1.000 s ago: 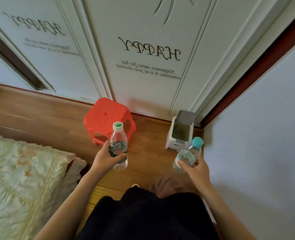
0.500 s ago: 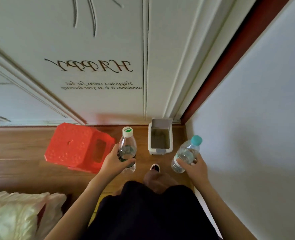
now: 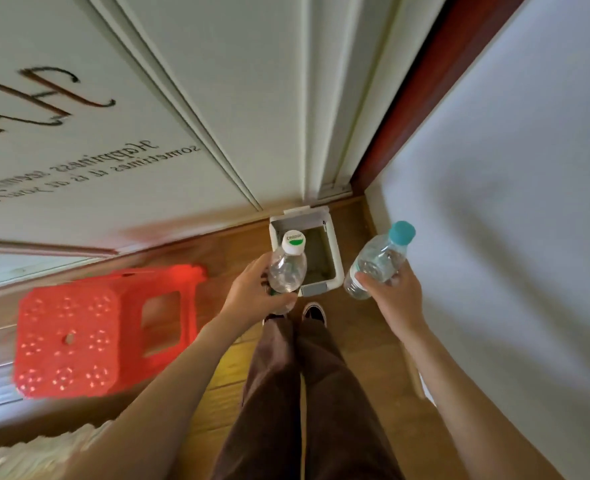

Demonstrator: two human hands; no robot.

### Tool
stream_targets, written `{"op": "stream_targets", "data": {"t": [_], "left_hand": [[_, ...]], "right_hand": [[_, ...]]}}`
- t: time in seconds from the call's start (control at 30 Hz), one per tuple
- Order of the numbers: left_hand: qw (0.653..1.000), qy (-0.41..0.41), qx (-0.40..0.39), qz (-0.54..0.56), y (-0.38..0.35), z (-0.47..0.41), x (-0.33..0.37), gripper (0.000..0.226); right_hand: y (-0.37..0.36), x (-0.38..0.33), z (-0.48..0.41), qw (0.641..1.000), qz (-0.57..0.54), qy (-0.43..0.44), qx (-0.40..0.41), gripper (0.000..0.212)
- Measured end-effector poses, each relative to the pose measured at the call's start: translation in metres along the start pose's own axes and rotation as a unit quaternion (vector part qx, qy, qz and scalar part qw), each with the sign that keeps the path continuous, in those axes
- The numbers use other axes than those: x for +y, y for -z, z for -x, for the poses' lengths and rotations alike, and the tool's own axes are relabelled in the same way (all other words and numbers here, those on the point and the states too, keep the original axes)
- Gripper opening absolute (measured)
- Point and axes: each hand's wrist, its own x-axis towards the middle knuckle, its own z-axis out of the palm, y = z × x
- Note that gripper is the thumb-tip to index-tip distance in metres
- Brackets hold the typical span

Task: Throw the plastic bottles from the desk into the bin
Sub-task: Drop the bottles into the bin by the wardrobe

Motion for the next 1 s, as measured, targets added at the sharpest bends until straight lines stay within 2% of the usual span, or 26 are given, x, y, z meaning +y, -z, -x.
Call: {"op": "stream_targets", "data": {"t": [0.1, 0.2, 0.37, 0.5, 0.7, 1.0], "left_hand": [[1.000, 0.008, -0.020, 0.000, -0.036, -0.070, -0.032, 0.069], [0.999, 0.019, -0.022, 0.022, -0.081, -0.142, -0.076, 0.061], [0.999, 0.007, -0.048, -0.025, -0.145, -0.225, -0.135, 0.072], [0.997, 0.047, -0.051, -0.016, -0.181, -0.267, -0.174, 0.072], [0.988, 0.125, -0.005, 0.090, -0.212, -0.301, -0.190, 0.084], [0.982, 0.130, 0.012, 0.139, -0.220, -0.309, -0.186, 0.086]], "right_hand": [[-0.028, 0.052, -0.050, 0.999, -0.014, -0.016, 0.027, 0.059], [-0.056, 0.114, -0.105, 0.999, -0.013, -0.019, 0.022, 0.062], [-0.074, 0.180, -0.157, 1.000, -0.008, -0.029, 0.005, 0.049], [-0.070, 0.198, -0.175, 1.000, 0.002, -0.021, 0.004, 0.042], [-0.065, 0.214, -0.173, 0.999, -0.021, -0.029, -0.005, 0.044], [-0.064, 0.212, -0.166, 0.999, -0.041, -0.032, -0.008, 0.045]]}}
